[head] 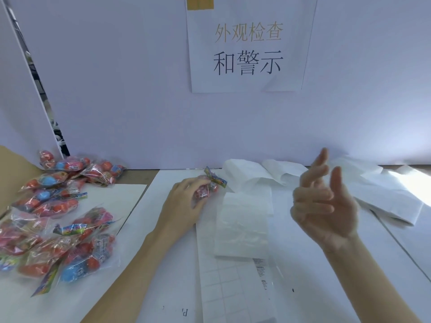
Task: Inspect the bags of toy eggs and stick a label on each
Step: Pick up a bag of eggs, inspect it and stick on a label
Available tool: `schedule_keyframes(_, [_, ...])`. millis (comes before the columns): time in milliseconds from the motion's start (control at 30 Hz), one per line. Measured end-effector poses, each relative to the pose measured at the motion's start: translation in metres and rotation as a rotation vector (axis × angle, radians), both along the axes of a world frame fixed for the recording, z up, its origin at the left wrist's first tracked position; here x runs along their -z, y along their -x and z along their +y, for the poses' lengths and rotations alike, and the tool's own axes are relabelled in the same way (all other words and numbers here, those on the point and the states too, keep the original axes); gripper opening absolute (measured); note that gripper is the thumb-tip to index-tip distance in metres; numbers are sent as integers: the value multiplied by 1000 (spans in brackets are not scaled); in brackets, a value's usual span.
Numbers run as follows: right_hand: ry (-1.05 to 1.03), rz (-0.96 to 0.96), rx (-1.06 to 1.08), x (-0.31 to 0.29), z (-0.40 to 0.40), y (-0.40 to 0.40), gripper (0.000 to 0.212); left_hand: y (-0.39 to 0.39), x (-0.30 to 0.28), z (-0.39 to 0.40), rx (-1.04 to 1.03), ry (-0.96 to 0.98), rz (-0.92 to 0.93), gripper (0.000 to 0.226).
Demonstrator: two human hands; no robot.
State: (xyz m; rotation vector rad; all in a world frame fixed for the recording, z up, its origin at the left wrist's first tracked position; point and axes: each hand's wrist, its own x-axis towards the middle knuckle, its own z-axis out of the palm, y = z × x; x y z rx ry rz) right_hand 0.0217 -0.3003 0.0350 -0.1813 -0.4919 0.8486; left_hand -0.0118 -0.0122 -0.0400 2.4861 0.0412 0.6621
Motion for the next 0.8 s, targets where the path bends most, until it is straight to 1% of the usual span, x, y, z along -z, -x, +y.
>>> schedule_keyframes(67, [65,59,-31,5,7,-5,29,1,-4,0,-24,23,5,37])
schedule_keyframes(100, [138,60,13,8,10,-6,25,1,-6,-1,-35,83,17,34])
schedule_keyframes(167, [296,67,155,21,14,-11,30,1,-11,-5,-55,287,-17,25])
schedule_keyframes(233, [390,76,225,29,20,-15,36,-1,-17,-11,-69,540,-80,22])
schedule_keyframes(300, [488,52,225,33,28,-15,44,0,-24,-17,-30,793,-133,27])
schedule_keyframes(333, [528,27,211,36,30,-15,47,0,-26,-19,19,886,-142,30])
schedule_keyframes(400, [620,-25,238,42,36,-14,53,3,-31,-24,135,1006,-115,37])
schedule_keyframes(467, [703,-82,317,45,42,-13,60,6,-33,-27,245,1023,-81,40])
schedule_keyframes(567, [768,-142,378,44,47,-10,63,10,-36,-32,335,890,8,36])
schedule_keyframes(633, [807,-225,396,40,45,-7,56,12,-37,-35,322,789,72,31])
schedule_keyframes(700, [849,-329,426,41,45,-5,45,14,-38,-39,293,720,105,30])
schedule_keyframes(767, [895,-358,519,42,47,-1,37,14,-37,-41,278,638,108,35])
schedule_keyframes(800, [932,-373,608,43,49,0,35,14,-36,-41,270,606,104,36])
